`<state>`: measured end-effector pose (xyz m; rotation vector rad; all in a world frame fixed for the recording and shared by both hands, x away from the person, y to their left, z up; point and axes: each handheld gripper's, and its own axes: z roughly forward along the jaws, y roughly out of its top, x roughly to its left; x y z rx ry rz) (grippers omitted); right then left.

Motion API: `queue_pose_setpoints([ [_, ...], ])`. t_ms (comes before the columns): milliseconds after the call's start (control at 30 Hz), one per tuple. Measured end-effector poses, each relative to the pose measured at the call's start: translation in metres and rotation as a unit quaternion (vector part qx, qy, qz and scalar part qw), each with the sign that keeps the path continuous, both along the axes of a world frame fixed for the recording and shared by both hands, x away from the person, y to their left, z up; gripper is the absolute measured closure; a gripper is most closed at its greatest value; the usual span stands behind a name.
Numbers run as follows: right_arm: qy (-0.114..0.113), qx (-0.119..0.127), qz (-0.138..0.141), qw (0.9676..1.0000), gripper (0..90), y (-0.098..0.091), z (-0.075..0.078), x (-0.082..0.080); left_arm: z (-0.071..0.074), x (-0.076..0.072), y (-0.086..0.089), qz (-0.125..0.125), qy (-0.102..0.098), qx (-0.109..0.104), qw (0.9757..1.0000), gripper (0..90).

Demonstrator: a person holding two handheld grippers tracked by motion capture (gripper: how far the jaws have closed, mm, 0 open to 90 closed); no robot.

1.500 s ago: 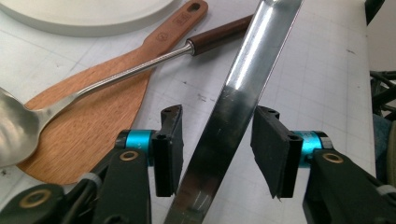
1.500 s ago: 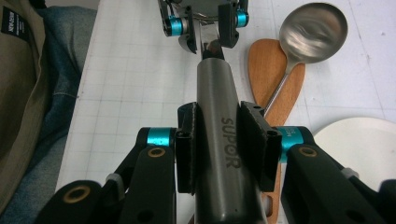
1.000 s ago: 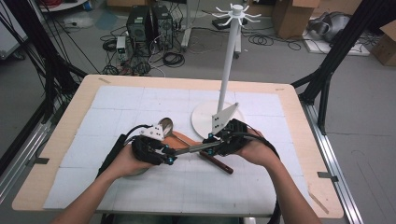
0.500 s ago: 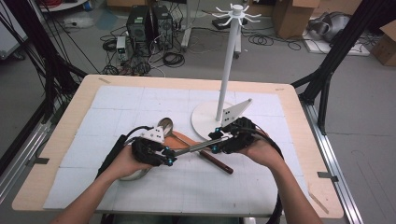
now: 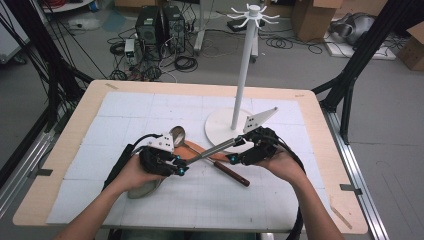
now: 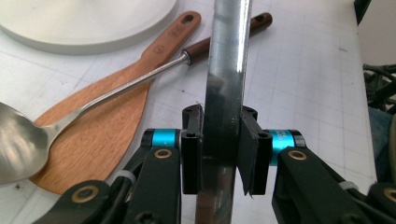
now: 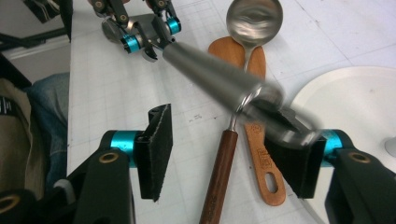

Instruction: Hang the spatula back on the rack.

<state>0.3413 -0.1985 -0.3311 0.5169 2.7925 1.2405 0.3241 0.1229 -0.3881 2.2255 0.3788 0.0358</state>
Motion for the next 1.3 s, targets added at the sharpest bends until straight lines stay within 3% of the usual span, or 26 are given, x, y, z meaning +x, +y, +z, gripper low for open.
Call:
queue_pose_setpoints([
  [133,0.0,0.007,-0.007,0.9999,40.2,0.002,-0.001,-0.001,0.002,-0.001,0.0,0.003,0.006,-0.013,0.9999,74.2],
  [333,-0.002,0.02,-0.011,0.9997,40.2,0.008,0.0,-0.002,0.003,0.0,0.0,0.005,0.007,-0.015,0.9998,74.3],
  [567,-0.005,0.04,-0.016,0.9991,38.3,0.017,0.003,-0.003,0.015,-0.001,-0.009,-0.005,-0.005,-0.02,0.9998,74.4],
  [933,-0.008,0.101,-0.029,0.9944,42.2,0.023,0.019,-0.006,0.024,0.001,-0.021,0.012,-0.012,-0.035,0.9992,74.5],
  [1300,0.005,0.107,-0.055,0.9927,51.3,0.028,0.023,-0.002,0.027,0.001,-0.026,0.013,-0.023,-0.028,0.9993,74.4],
])
